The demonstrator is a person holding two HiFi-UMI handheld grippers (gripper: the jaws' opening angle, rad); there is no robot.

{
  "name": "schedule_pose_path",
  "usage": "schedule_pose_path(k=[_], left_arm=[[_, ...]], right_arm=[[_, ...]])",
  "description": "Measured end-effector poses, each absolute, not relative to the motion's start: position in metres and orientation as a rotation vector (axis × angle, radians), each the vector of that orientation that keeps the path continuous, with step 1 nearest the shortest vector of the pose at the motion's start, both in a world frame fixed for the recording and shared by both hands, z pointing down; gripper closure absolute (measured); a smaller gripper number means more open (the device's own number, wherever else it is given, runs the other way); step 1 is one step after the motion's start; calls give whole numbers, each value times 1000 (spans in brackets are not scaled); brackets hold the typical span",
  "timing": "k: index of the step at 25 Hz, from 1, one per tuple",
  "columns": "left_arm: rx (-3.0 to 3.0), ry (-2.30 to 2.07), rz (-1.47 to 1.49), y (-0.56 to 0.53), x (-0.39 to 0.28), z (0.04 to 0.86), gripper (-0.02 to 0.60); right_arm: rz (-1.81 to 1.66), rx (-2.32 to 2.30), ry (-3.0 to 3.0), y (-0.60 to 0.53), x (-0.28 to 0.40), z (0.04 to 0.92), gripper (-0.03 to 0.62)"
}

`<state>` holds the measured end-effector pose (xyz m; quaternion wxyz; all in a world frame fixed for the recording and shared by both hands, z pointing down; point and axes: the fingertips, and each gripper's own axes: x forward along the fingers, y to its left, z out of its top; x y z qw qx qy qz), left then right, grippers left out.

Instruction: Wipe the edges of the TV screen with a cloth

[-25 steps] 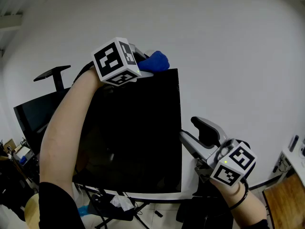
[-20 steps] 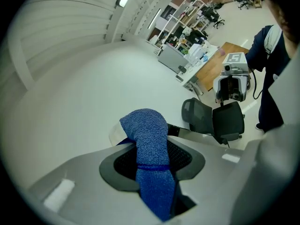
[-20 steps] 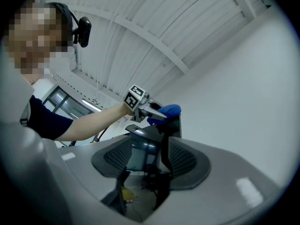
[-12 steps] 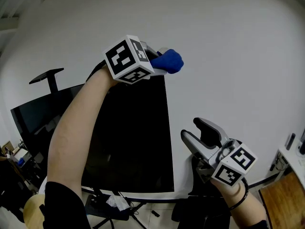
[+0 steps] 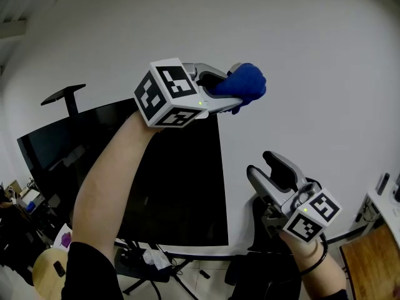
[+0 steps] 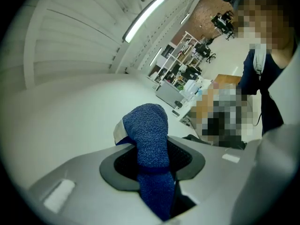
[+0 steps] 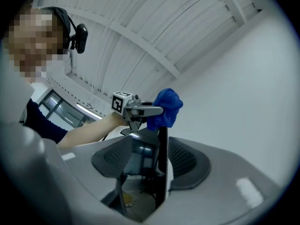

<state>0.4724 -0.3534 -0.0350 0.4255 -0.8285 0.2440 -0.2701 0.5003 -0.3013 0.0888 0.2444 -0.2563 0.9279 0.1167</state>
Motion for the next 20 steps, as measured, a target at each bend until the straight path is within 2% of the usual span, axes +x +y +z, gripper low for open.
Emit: schedule_pose_path(k=[10,20], left_arm=[[-2230,730,-163,-269,404,16,445],[-2542,860,7,-189,305,208,445]], right_arm=[[256,-738,2518,-296,500,117,344],[128,-726,2610,-225,436,193,344]])
